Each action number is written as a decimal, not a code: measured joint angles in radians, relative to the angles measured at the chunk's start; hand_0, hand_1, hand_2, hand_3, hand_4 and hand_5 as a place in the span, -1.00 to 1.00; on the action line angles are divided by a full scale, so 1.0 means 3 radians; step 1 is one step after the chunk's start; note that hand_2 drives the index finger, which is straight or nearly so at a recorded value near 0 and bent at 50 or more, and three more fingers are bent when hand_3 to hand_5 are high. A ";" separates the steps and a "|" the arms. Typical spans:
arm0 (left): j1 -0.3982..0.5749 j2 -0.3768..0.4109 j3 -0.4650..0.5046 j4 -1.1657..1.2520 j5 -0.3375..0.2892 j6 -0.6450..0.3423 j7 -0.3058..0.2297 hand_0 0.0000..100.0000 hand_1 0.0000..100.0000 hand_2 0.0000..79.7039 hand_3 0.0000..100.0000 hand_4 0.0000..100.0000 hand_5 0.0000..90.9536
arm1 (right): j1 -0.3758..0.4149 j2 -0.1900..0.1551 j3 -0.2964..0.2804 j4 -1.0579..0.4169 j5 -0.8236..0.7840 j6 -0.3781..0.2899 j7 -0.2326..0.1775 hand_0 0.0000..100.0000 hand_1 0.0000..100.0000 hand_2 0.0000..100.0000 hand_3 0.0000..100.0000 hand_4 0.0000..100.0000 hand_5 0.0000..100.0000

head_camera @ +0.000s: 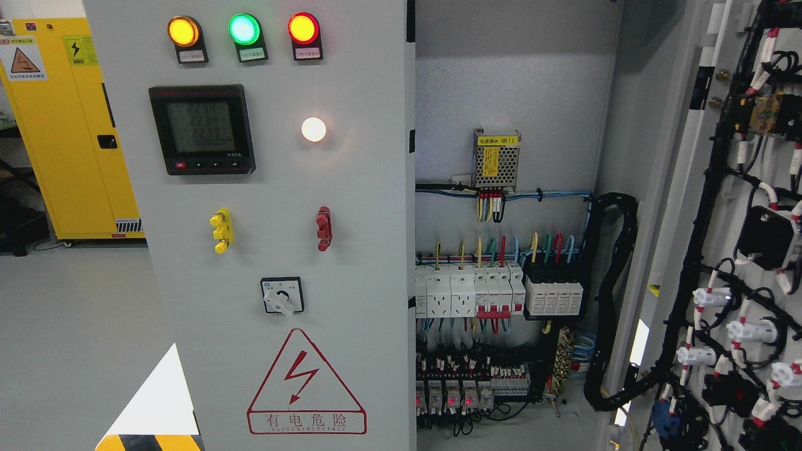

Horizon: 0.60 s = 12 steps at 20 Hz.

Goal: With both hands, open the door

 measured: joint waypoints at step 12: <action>-0.0175 -0.0077 0.0535 0.2088 -0.0342 0.0725 0.0429 -1.00 -1.00 -1.00 -1.00 -1.00 -1.00 | 0.0055 -0.0093 0.0000 -0.0009 0.0000 -0.0037 0.0002 -0.57 -0.98 -1.00 -1.00 -1.00 -1.00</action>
